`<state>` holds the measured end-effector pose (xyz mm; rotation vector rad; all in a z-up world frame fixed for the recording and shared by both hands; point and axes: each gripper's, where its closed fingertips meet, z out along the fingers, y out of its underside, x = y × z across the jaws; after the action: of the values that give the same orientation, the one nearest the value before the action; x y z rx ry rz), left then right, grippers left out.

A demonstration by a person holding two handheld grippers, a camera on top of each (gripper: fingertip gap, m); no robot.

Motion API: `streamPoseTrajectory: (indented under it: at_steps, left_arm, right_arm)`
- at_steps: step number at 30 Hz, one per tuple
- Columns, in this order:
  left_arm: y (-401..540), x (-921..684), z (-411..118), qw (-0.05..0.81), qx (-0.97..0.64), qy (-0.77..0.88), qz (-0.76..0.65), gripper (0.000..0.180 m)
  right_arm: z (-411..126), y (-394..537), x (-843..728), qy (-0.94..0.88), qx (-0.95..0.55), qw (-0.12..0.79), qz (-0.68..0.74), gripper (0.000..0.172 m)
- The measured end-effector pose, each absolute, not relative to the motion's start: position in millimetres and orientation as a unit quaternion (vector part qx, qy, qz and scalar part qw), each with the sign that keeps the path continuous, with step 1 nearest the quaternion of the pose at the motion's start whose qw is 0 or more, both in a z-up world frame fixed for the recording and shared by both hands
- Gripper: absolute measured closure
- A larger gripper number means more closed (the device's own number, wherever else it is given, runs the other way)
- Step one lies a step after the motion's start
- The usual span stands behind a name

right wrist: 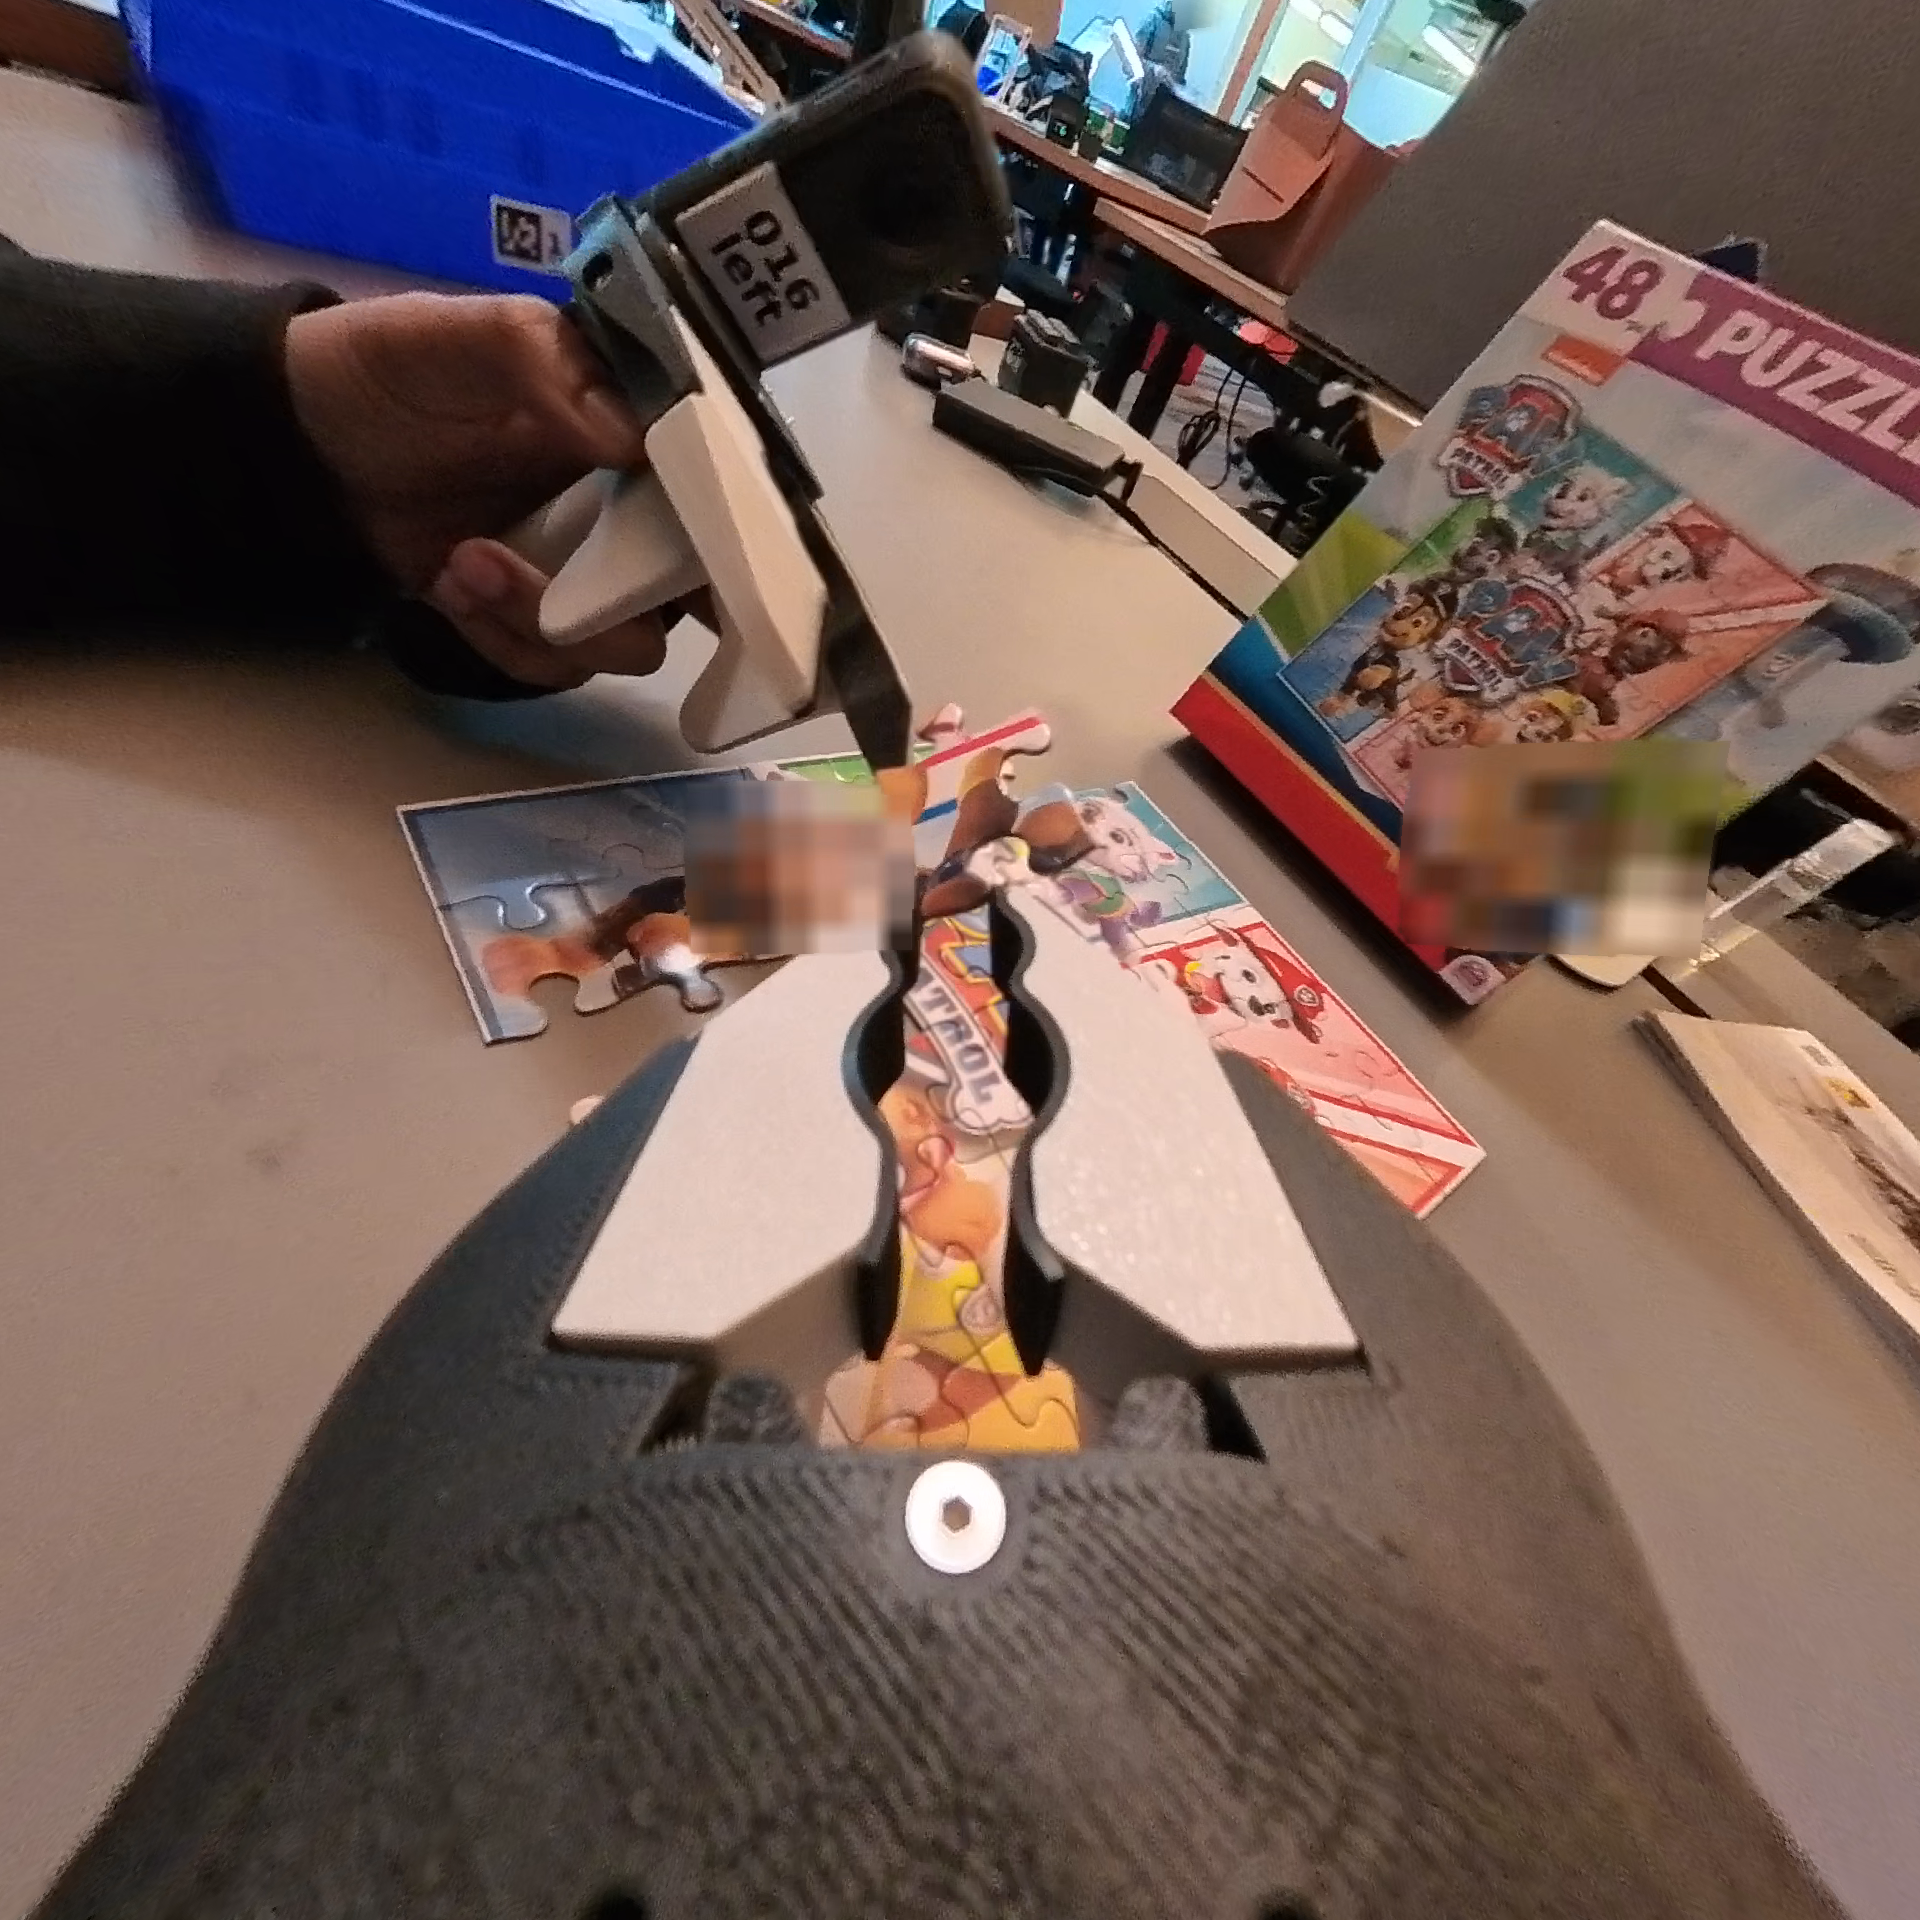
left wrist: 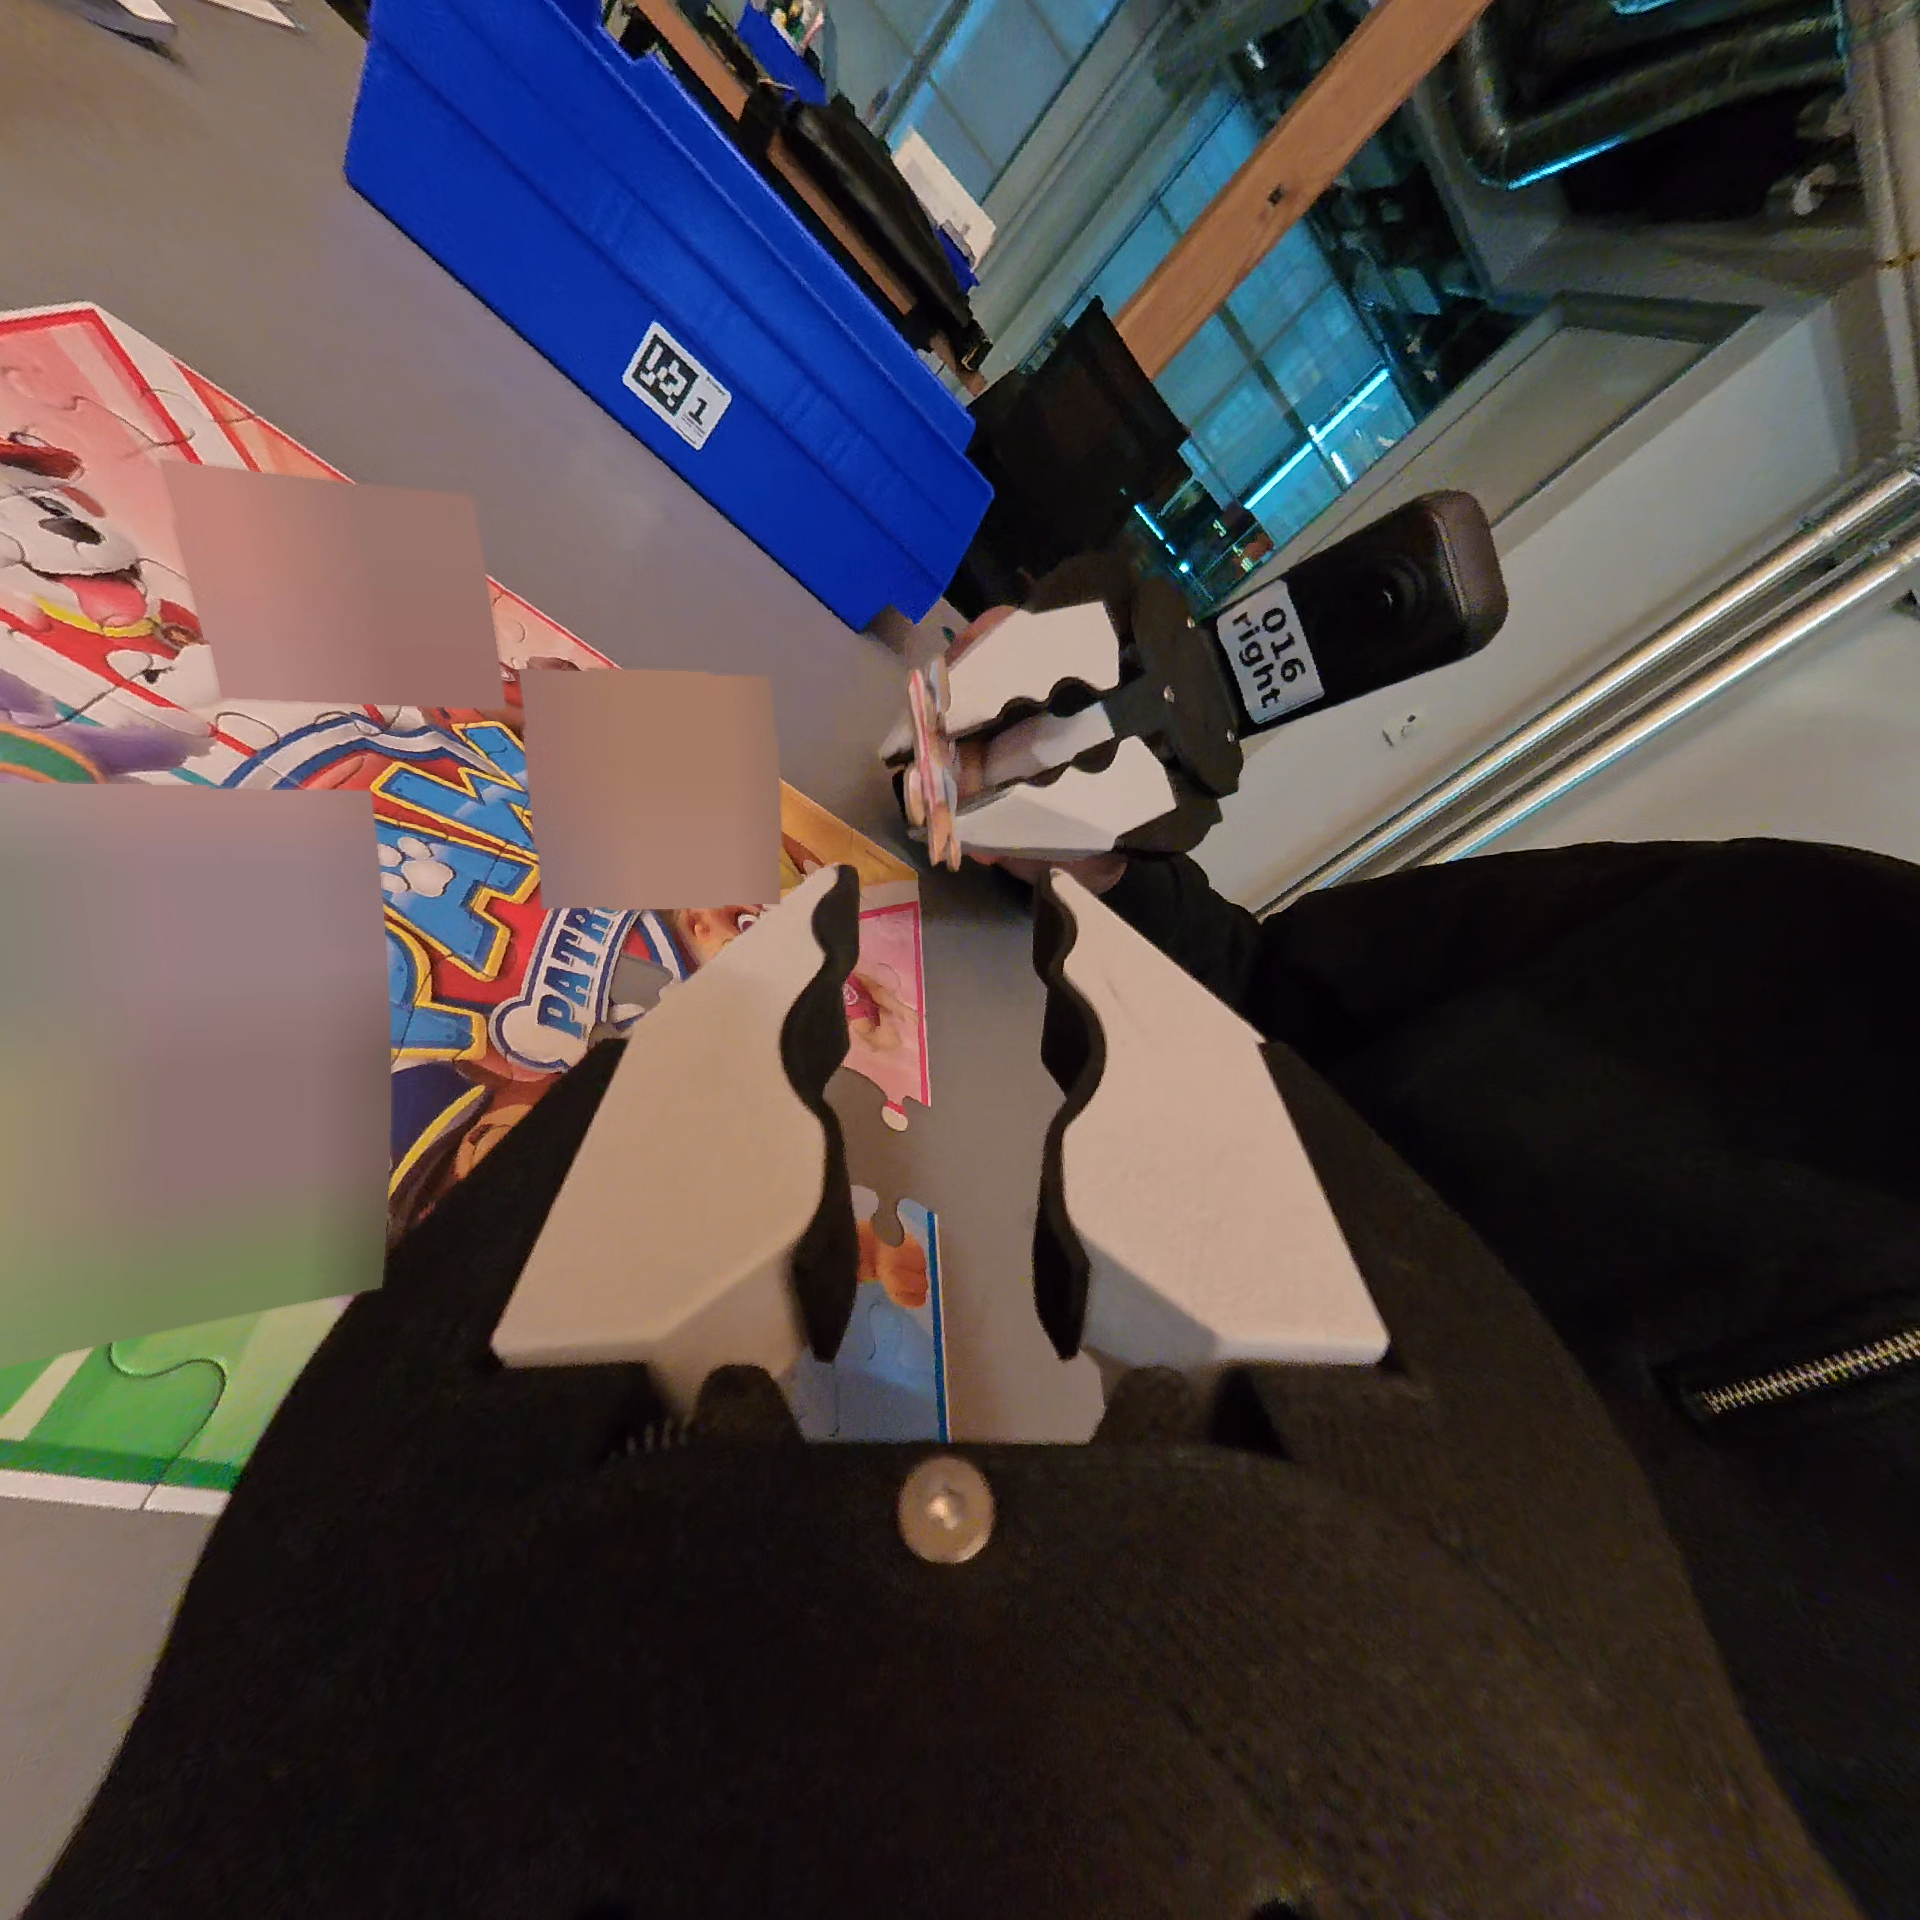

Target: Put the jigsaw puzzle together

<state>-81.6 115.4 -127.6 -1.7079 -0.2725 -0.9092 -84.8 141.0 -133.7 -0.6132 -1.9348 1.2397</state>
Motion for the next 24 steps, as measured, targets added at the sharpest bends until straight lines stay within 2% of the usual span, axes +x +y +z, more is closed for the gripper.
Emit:
streamPoseTrajectory:
  at_steps: [5, 11, 24]
  left_arm:
    - [113.9, -80.9, -123.8, 0.564, -0.717, -0.112, -0.394, 0.157]
    - [114.6, -79.9, -127.0, 0.557, -0.725, -0.113, -0.389, 0.179]
    - [114.7, -78.5, -127.2, 0.556, -0.727, -0.11, -0.387, 0.18]
  right_arm:
    - [-135.1, 135.8, -81.4, -0.76, -0.229, 0.36, 0.491, 0.16]
    - [-140.3, 132.2, -80.1, -0.77, -0.221, 0.355, 0.482, 0.16]
    - [-142.2, 131.2, -79.1, -0.774, -0.216, 0.354, 0.479, 0.161]
